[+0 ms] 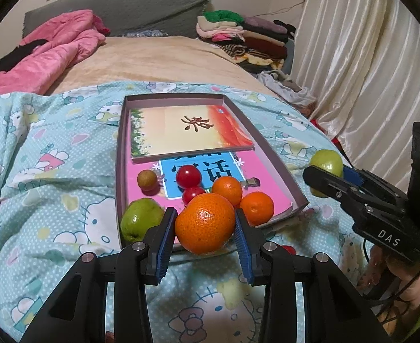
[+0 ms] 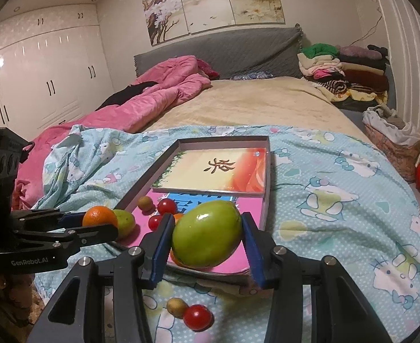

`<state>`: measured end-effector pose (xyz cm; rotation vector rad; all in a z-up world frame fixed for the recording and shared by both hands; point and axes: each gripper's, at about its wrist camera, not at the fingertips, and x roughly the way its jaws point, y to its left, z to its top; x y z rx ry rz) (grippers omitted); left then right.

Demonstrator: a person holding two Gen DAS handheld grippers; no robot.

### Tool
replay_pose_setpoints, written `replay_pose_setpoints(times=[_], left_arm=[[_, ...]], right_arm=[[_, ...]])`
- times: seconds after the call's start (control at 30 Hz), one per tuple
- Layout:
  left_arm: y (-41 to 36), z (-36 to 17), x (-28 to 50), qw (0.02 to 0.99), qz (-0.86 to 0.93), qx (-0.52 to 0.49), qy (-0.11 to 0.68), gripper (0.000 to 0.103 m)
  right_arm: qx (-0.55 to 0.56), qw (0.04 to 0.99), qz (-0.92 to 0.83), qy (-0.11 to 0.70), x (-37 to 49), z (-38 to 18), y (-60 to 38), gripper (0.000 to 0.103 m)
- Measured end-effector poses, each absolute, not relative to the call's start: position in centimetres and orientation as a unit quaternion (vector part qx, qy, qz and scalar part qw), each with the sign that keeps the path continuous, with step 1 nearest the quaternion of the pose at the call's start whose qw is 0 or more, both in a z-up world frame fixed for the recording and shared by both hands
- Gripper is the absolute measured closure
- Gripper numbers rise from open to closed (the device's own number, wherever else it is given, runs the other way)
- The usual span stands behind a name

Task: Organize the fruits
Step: 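Carry the guava with the right tool while the left tool carries the tangerine over the book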

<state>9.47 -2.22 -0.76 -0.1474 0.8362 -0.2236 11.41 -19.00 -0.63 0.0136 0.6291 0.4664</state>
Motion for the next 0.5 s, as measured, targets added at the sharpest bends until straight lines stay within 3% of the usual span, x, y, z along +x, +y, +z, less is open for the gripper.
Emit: replay_pose_setpoints(times=[0.5], left_arm=[[-2.9,-2.0,11.2,0.901,-0.113,-0.067,0.413,0.062]], right_arm=[[-0.004,0.933,0.206,0.295,12.5,-0.4,-19.6,0.056]])
